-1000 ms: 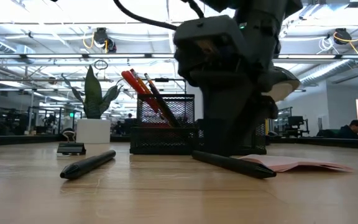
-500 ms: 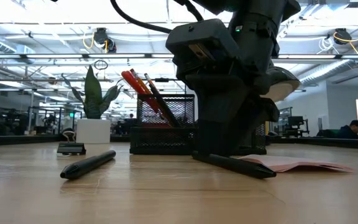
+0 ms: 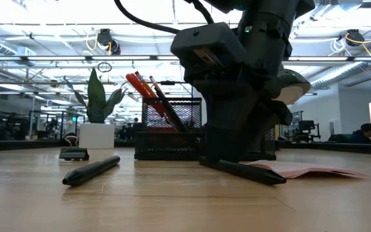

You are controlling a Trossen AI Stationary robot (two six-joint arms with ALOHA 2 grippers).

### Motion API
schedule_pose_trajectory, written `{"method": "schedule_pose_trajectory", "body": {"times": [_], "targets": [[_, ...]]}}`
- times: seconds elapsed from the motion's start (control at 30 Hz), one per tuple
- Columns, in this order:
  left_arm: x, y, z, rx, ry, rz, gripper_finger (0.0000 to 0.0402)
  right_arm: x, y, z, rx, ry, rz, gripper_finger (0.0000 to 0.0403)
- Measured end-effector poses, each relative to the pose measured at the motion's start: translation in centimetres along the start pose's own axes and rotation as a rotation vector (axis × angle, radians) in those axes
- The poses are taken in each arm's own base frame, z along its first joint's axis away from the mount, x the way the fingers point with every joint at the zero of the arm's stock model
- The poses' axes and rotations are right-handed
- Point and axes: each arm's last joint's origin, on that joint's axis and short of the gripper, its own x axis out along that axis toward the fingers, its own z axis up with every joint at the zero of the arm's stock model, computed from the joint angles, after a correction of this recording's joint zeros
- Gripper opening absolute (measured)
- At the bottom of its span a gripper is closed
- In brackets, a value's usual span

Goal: Pick and place office supplies into organizer
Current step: Put the right black pen into the desk organizer

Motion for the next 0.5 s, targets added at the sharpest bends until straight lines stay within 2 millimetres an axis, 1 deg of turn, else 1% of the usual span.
{"method": "schedule_pose_trajectory", "body": {"times": [0.3, 0.5], "targets": [[0.0, -0.06, 0.01, -0.003, 0.0, -0.004, 0.0053, 0.15, -0.16, -0.26, 0.015, 0.0, -0.028, 0.0113], [0.0, -0.06, 0.01, -0.003, -0.001, -0.003, 0.0053, 0.41, -0.05, -0.79, 0.027, -0.005, -0.044, 0.0102]]}}
